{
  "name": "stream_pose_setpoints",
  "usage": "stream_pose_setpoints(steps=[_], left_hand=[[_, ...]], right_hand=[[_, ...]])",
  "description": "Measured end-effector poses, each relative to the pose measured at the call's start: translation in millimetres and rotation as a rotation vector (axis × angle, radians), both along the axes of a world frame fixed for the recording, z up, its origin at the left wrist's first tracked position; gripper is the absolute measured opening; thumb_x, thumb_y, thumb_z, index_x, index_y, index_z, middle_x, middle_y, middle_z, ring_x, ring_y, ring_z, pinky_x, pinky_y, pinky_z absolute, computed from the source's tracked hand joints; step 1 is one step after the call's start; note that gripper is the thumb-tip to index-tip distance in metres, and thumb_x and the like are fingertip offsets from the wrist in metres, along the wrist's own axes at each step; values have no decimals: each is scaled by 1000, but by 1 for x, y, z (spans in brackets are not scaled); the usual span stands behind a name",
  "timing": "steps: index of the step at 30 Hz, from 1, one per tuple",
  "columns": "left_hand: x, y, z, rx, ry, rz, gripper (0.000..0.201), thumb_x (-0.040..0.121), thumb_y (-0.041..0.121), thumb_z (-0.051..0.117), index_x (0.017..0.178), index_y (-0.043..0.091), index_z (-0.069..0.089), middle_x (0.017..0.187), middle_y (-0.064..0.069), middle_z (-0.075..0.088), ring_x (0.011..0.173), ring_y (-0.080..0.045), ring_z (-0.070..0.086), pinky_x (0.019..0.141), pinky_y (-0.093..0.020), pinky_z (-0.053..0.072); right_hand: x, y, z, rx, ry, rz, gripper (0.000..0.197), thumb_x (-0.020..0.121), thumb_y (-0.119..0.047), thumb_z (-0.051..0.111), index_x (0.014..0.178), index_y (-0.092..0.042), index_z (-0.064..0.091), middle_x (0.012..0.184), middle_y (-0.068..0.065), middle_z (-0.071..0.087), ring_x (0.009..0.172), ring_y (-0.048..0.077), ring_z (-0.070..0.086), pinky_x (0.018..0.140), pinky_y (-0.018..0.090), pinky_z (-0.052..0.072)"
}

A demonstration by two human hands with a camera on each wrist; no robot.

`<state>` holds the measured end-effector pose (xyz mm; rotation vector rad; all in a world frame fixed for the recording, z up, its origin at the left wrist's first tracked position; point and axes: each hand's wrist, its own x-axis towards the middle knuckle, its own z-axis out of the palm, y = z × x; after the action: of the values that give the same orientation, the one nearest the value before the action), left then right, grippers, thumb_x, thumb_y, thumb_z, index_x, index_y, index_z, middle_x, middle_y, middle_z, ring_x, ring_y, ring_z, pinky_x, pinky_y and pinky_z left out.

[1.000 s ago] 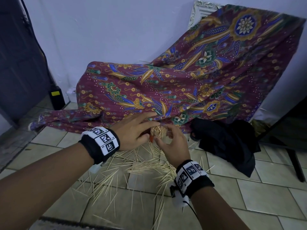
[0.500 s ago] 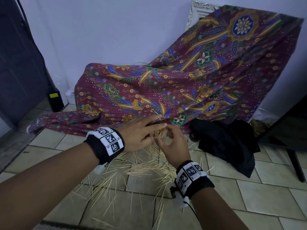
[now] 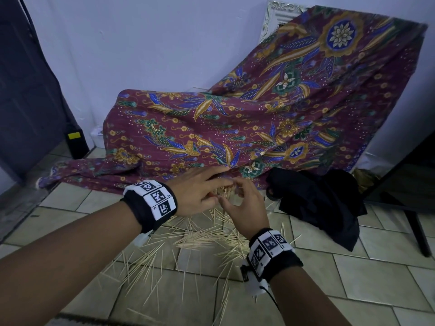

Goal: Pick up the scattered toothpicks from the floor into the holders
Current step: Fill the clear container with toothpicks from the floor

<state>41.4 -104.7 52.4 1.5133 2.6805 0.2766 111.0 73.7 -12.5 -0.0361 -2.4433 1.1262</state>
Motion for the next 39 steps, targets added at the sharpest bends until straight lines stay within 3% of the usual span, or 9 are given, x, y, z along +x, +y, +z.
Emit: stream_pose_setpoints(steps=[3, 7, 13, 16, 19, 24, 29, 33, 39], left_hand=[[-2, -1, -3, 27, -16, 13, 58, 97, 38, 41, 152, 31, 24, 161, 9, 7, 145, -17, 18, 117, -41, 21], [-1, -4, -10, -35, 26, -27, 61, 90, 48, 26, 149, 37, 25, 160, 8, 11, 143, -20, 24, 114, -49, 26], [-13, -18, -2, 179, -111, 177, 51, 100, 27, 43, 149, 33, 28, 157, 6, 20, 142, -15, 25, 116, -37, 24], [-28, -35, -8, 79, -140, 323, 48, 97, 30, 48, 144, 32, 35, 151, 2, 33, 136, -22, 37, 108, -42, 36], [-38, -54, -22, -66, -162, 409, 47, 93, 33, 56, 138, 28, 43, 142, -2, 43, 127, -25, 45, 102, -39, 41], [-33, -76, -52, -292, -214, 447, 70, 86, 50, 62, 146, 37, 30, 142, -3, 38, 127, -27, 43, 97, -35, 44], [-32, -83, -80, -286, -210, 397, 55, 92, 41, 57, 143, 40, 37, 147, -3, 33, 130, -28, 42, 100, -36, 44], [-33, -80, -92, -246, -216, 412, 48, 93, 35, 57, 140, 33, 47, 143, -5, 38, 123, -29, 49, 96, -32, 44], [-38, -81, -85, -186, -244, 440, 42, 93, 28, 58, 134, 26, 50, 136, -7, 43, 121, -29, 48, 95, -36, 46]], right_hand=[[0, 1, -2, -6, -22, -5, 47, 81, -40, 75, 121, -25, 55, 112, -11, 56, 103, 9, 54, 92, 34, 49], [-1, 3, -4, -2, -31, -3, 46, 80, -43, 73, 119, -26, 55, 110, -10, 56, 103, 14, 54, 92, 40, 49], [1, 0, 3, -7, -63, -4, 45, 81, -38, 76, 119, -25, 56, 114, -10, 56, 104, 10, 53, 94, 33, 48], [0, -4, 6, -14, -90, 12, 46, 82, -35, 77, 121, -22, 56, 114, -8, 55, 101, 7, 52, 91, 28, 47], [-2, -11, 6, 1, -116, 40, 44, 82, -36, 76, 120, -24, 56, 113, -11, 54, 102, 7, 51, 91, 28, 46], [-6, -23, 3, -5, -151, 66, 45, 82, -34, 76, 121, -23, 56, 115, -13, 52, 101, 3, 50, 90, 27, 47], [-6, -35, -2, -29, -197, 95, 43, 83, -34, 76, 119, -24, 54, 115, -12, 51, 101, 6, 52, 89, 28, 49], [-4, -40, -9, -20, -206, 88, 47, 82, -37, 77, 121, -22, 55, 115, -10, 53, 101, 6, 54, 90, 31, 51], [-3, -40, -10, -4, -186, 63, 49, 80, -36, 79, 121, -20, 57, 113, -8, 56, 100, 7, 54, 88, 32, 51]])
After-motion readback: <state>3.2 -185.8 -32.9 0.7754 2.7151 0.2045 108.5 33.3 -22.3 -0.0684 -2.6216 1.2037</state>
